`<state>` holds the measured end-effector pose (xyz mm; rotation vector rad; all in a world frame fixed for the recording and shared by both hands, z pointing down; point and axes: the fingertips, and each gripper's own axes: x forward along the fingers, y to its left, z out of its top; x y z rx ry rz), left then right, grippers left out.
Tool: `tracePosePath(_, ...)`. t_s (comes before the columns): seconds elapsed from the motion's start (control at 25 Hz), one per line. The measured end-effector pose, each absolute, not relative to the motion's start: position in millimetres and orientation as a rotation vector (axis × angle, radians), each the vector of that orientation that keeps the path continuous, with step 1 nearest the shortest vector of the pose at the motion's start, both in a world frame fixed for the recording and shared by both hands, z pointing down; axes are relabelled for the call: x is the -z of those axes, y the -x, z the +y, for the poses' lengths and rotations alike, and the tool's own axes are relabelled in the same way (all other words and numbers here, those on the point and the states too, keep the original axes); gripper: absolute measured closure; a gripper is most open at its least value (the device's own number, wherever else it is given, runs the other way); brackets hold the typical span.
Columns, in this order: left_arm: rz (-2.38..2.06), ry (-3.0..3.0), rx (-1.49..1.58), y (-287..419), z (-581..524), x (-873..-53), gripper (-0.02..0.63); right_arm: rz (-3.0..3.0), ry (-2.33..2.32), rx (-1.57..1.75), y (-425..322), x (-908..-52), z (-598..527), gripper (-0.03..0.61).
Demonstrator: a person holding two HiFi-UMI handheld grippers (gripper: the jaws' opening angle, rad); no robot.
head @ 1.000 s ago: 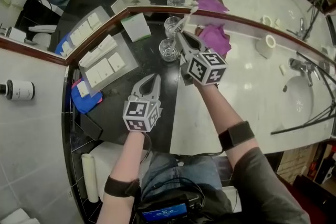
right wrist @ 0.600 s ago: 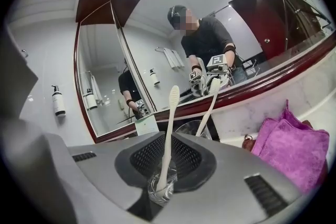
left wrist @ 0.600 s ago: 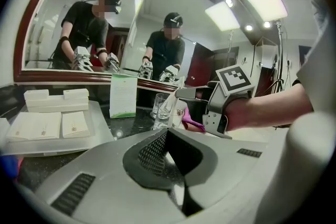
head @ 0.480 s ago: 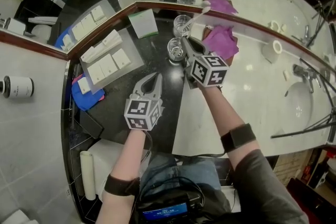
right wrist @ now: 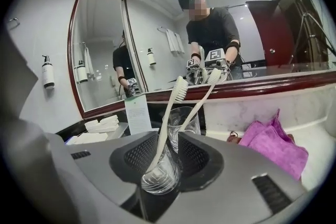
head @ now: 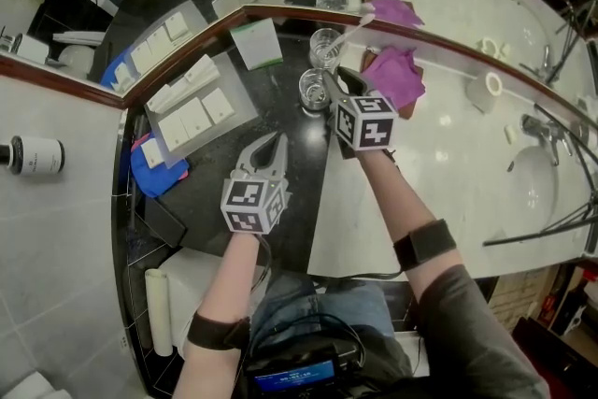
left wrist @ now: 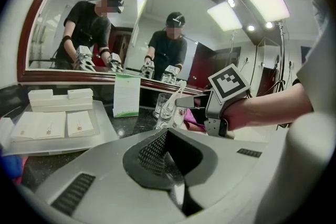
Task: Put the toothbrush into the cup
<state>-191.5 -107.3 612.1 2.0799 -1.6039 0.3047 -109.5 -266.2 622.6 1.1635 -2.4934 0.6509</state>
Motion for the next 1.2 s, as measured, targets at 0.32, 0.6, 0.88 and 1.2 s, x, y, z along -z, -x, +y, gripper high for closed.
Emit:
tracePosePath(0.32,-1.603,-2.079,-0.306,182.4,-103.6,-603.9,0.611,-2.504,-1.150,-0.689,96.0,-613.8,-257.3,0.423)
tracePosePath(0.6,-1.613,-2.088,-0.311,168.4,-93.6,-575.8,0.611,-2.534,-1.105,-0.716,75.8,-585.9,-232.4,0.425)
tracePosePath(0.88,-1.630,-2.115,-0.345,158.0,-75.6,-539.8,0.611,-2.529,-1.137,-0.717,25.8,-551.2,-200.0,0.438)
tracePosePath(1.2,-1.666,-2.103,-0.345,151.8,-48.6,-512.0,0.611,-2.475,-1.203,-0.695,-59.2,-525.9,-164.3,0.511)
